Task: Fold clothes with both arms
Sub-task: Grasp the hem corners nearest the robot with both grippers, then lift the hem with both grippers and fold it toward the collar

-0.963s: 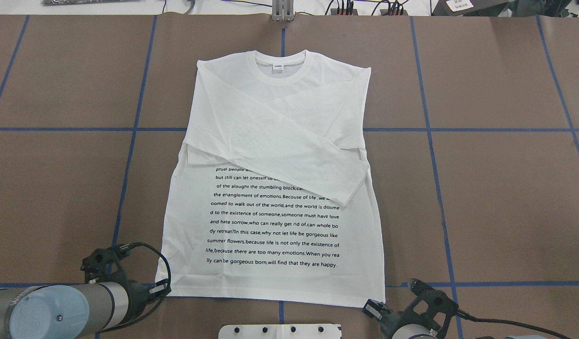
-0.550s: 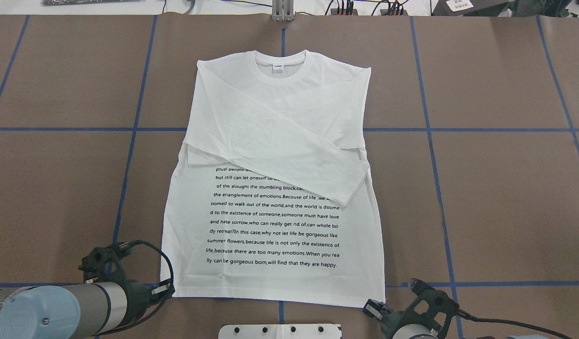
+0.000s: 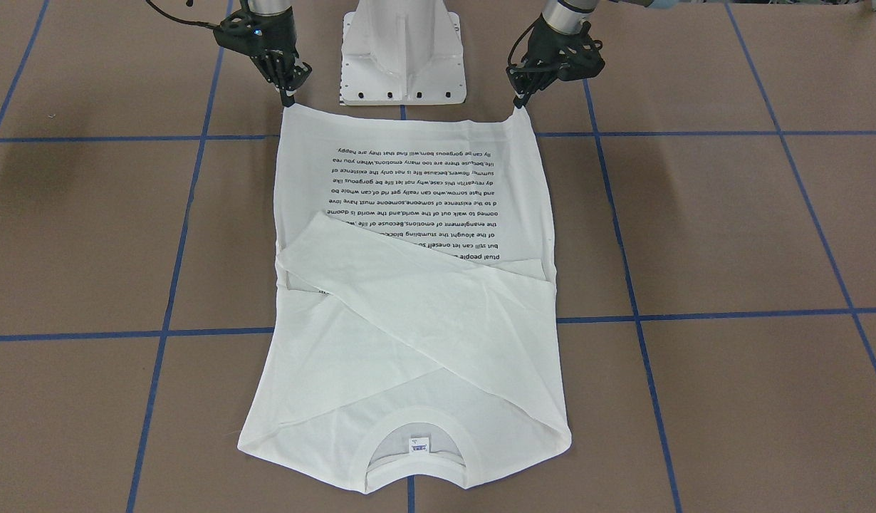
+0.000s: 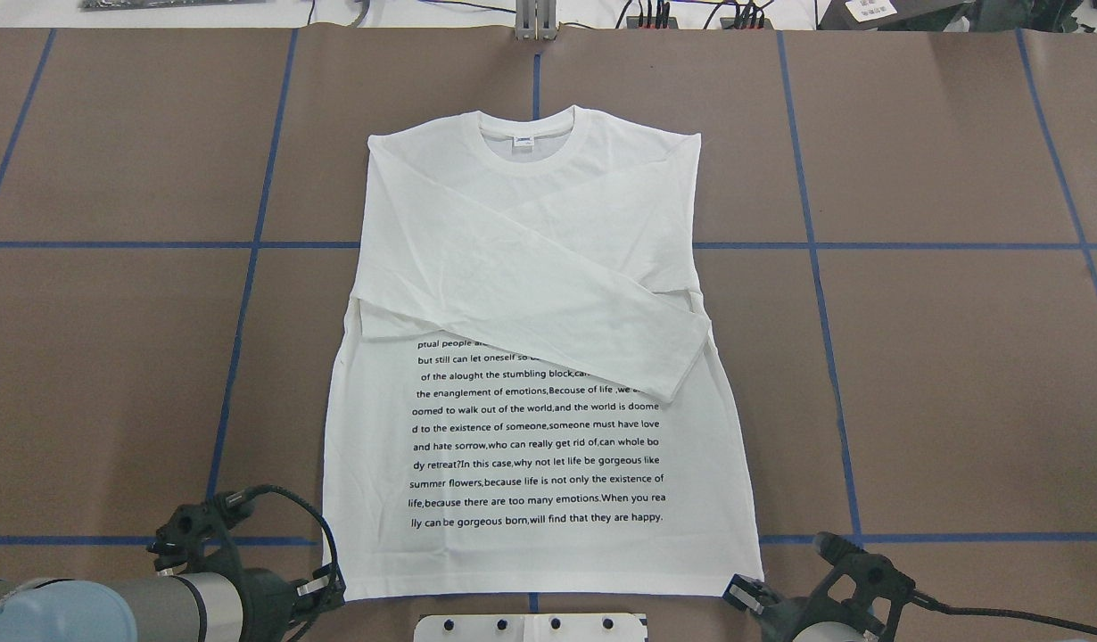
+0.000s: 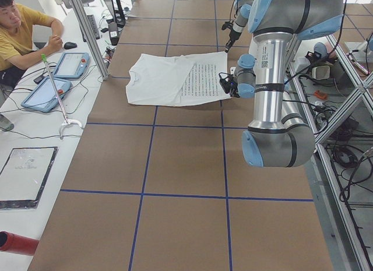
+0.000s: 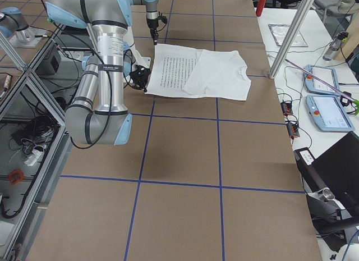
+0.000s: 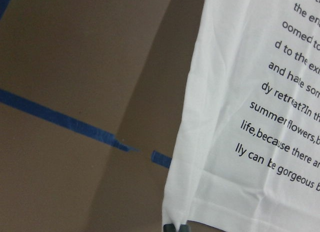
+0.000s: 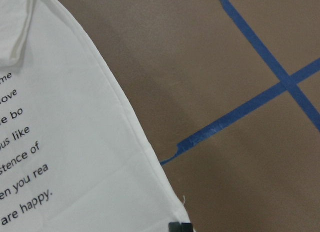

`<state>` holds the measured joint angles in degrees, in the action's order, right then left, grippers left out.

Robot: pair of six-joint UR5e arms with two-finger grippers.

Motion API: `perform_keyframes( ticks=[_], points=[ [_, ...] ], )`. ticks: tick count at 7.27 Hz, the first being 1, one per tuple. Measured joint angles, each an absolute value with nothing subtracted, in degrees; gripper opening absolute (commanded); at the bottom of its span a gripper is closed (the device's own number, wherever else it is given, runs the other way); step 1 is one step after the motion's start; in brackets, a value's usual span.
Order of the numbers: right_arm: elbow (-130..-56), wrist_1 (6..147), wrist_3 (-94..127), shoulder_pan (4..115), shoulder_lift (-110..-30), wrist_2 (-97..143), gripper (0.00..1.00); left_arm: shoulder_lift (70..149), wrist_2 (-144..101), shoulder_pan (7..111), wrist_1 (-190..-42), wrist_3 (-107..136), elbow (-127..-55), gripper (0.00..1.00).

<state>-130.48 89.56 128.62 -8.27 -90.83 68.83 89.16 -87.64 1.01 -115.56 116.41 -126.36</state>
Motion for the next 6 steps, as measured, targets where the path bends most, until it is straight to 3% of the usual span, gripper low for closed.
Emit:
perform_keyframes(
  ticks=[3, 6],
  points=[
    [-133.0, 89.6, 128.3, -7.9, -92.3, 68.9, 0.00, 89.5, -87.5, 0.2, -114.0, 117.3, -128.7, 0.00],
    [-133.1, 89.6, 120.4, 0.7, -88.4, 72.4, 0.00, 93.1, -88.8, 9.2, -111.1, 104.7, -131.0, 0.00]
  ],
)
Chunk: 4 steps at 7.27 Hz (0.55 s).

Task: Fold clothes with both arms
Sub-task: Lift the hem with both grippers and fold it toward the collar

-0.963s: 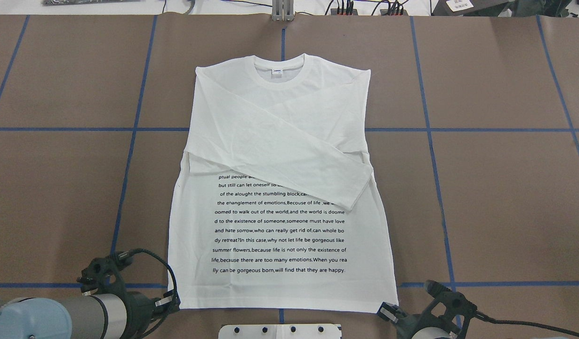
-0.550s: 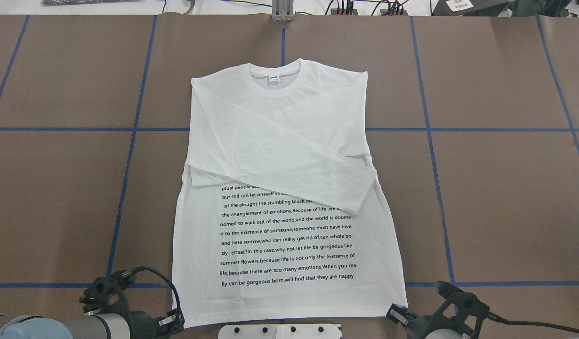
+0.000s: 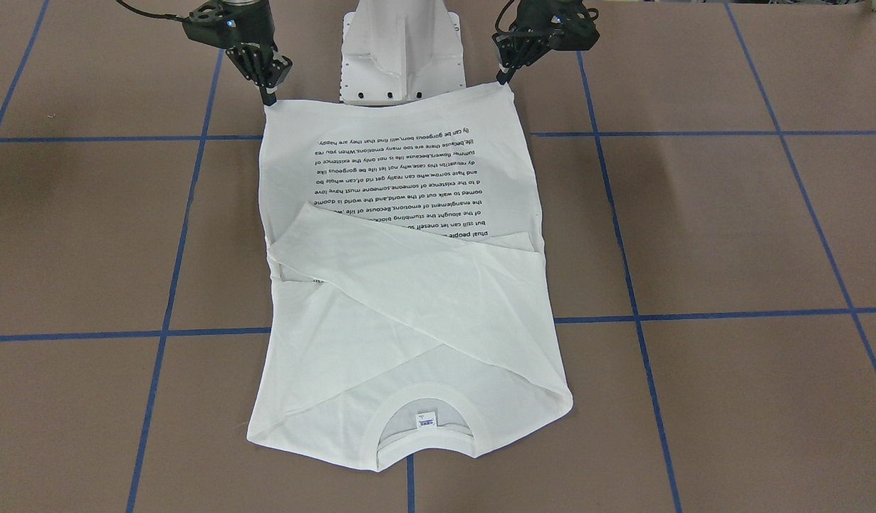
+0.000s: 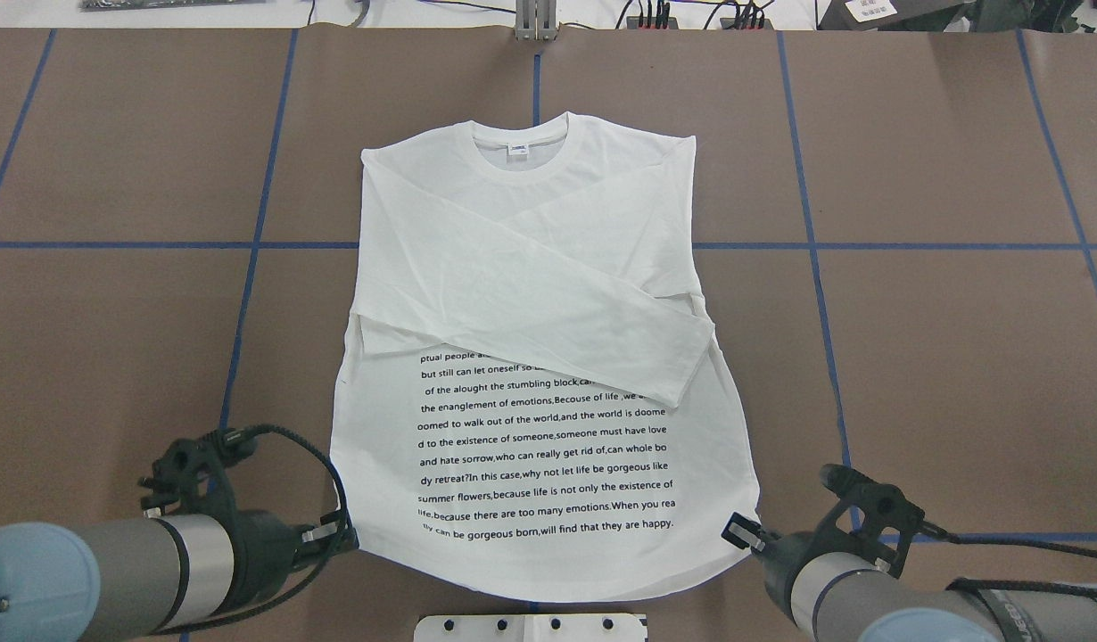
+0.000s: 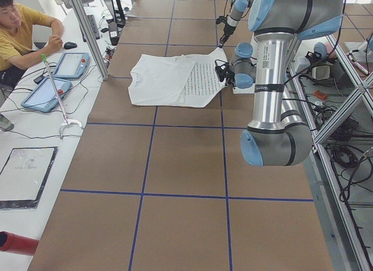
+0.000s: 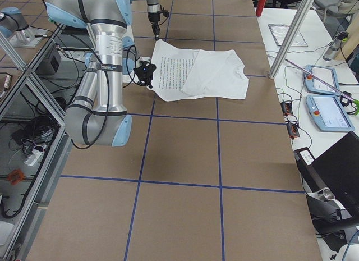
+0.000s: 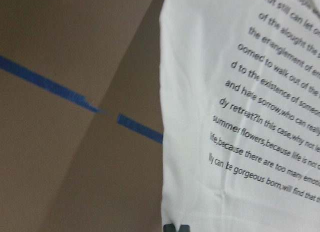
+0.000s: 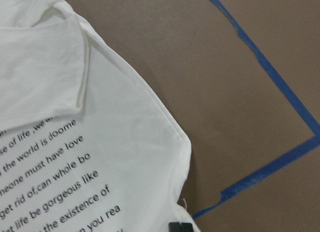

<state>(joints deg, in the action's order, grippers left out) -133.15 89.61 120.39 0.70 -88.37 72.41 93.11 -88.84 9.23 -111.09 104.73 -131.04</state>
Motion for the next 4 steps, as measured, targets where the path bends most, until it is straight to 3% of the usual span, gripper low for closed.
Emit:
perform_keyframes(
  ticks=[4],
  points=[
    [-126.5, 89.7, 105.3, 20.9, -78.4, 85.6, 0.00, 103.2, -93.5, 27.5, -110.5, 87.7, -119.1, 0.00]
  ],
)
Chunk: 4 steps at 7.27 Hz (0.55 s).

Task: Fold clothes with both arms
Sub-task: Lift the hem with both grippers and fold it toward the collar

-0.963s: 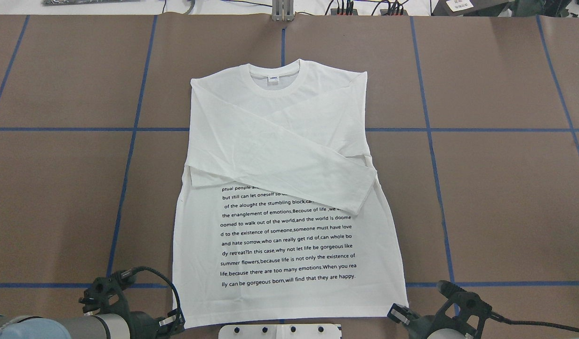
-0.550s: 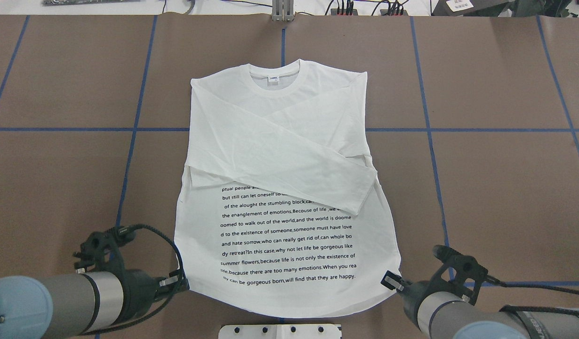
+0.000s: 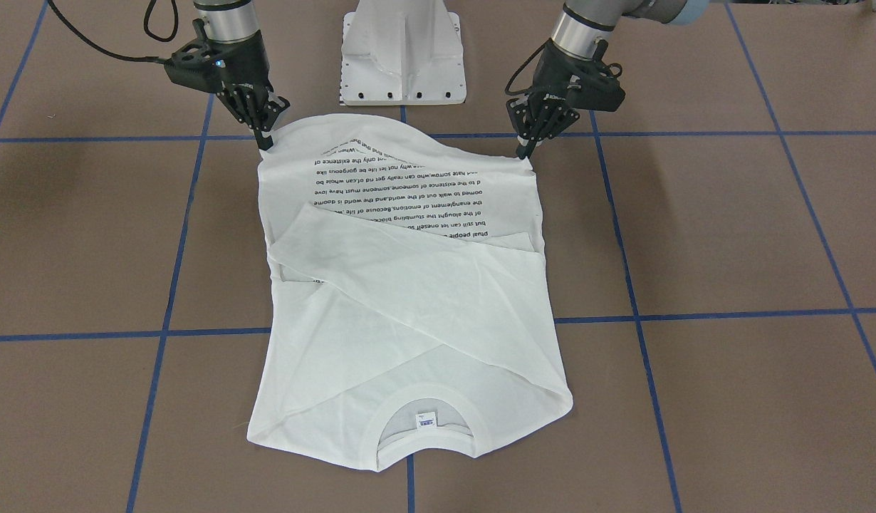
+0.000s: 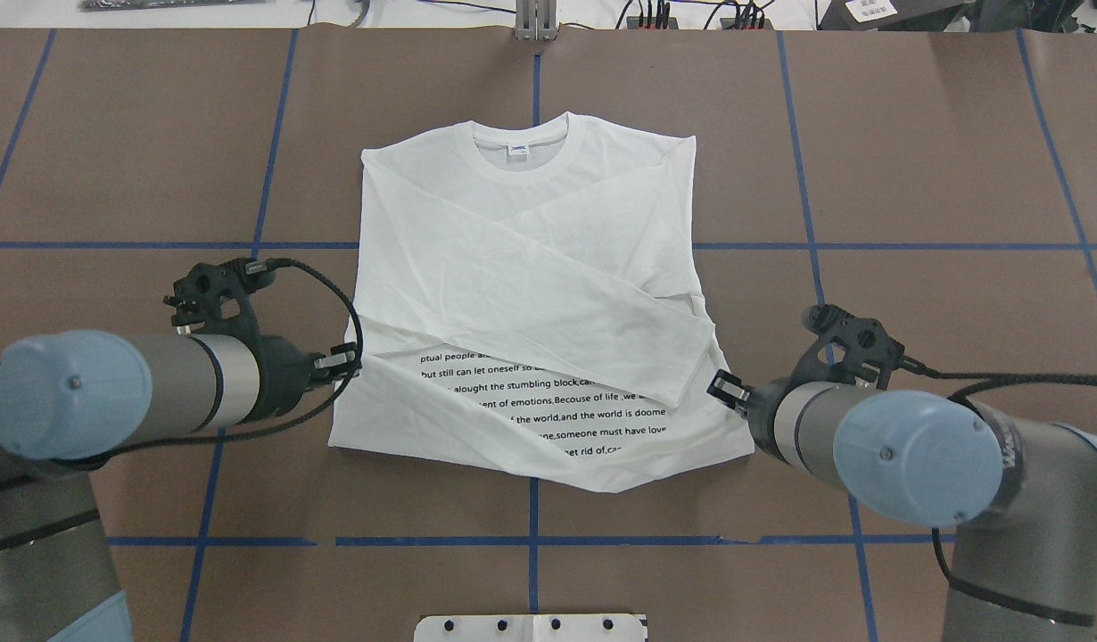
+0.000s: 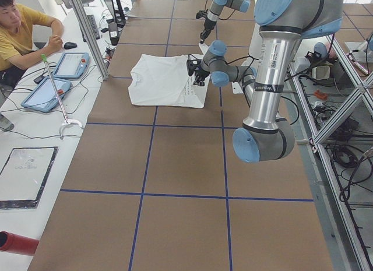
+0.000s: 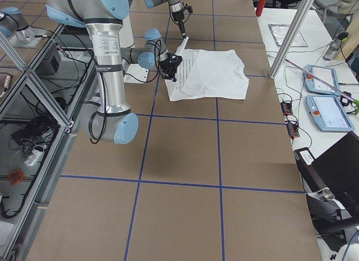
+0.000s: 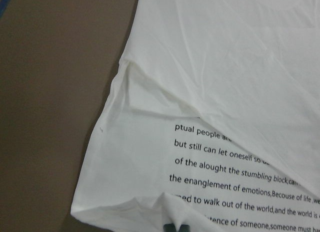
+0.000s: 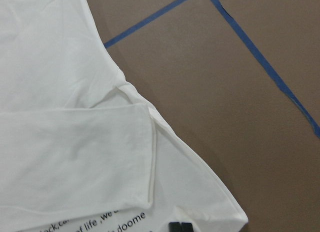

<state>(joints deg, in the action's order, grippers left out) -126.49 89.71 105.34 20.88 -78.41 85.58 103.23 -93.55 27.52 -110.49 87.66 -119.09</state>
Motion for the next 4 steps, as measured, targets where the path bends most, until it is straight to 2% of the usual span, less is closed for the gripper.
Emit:
perform_keyframes(
  ticks=[4],
  points=[
    [-112.1, 89.4, 92.8, 35.6, -68.0, 91.3, 0.00, 114.3, -95.5, 39.9, -112.1, 78.6, -101.9, 0.00]
  ],
)
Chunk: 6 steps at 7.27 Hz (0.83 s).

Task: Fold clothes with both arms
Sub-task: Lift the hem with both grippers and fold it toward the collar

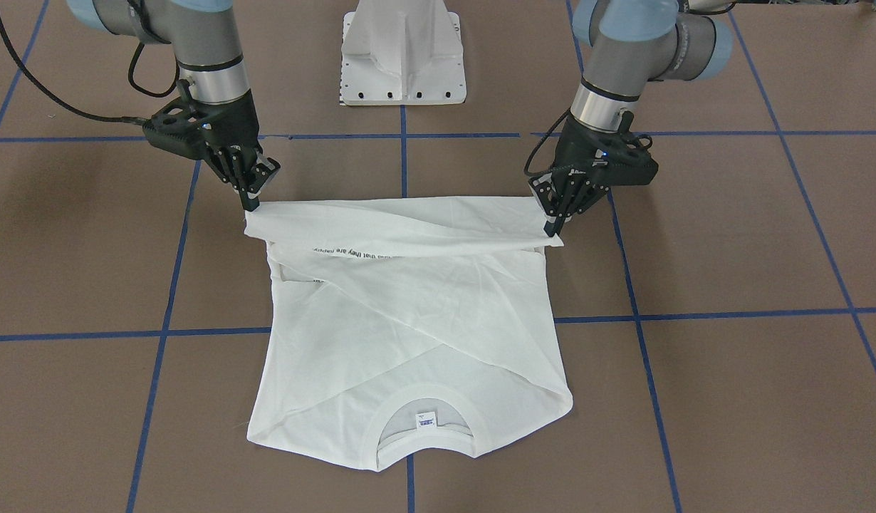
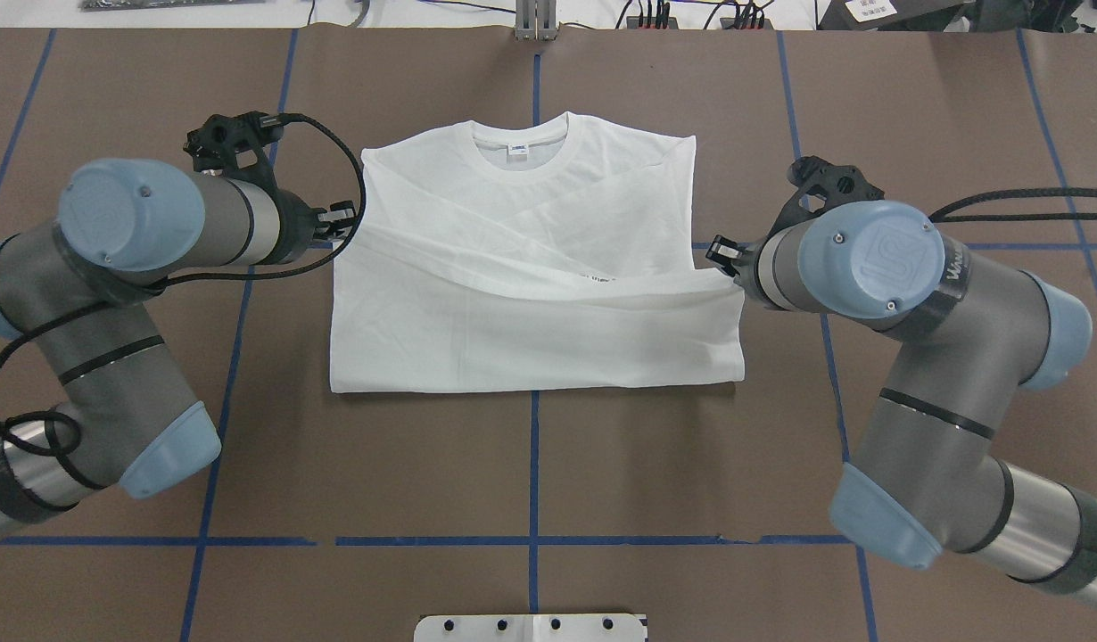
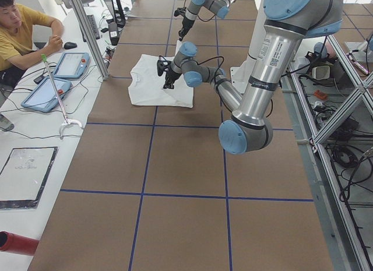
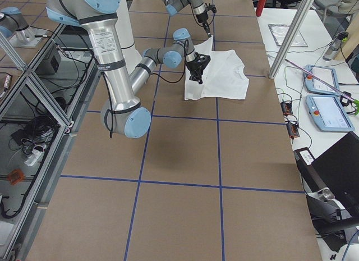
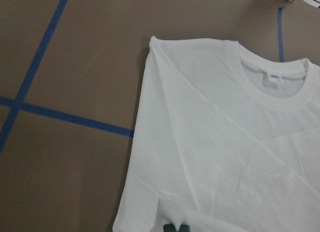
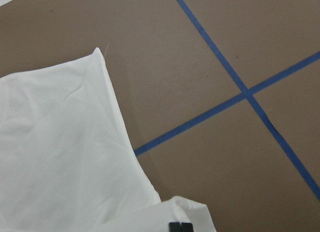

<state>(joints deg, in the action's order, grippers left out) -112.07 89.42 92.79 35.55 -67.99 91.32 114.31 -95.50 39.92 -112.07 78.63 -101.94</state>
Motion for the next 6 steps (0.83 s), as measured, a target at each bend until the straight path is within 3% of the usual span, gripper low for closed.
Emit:
perform_keyframes(
  ticks=[3, 6],
  points=[
    [-95.5, 88.4, 88.3, 41.1, -58.1, 92.2, 0.00, 119.6, -95.4, 43.5, -121.8, 76.8, -87.6, 0.00],
    [-81.5, 80.9, 87.7, 42.7, -51.8, 92.2, 0.00, 123.7, -94.9, 44.3, -125.4, 75.9, -79.5, 0.00]
  ],
)
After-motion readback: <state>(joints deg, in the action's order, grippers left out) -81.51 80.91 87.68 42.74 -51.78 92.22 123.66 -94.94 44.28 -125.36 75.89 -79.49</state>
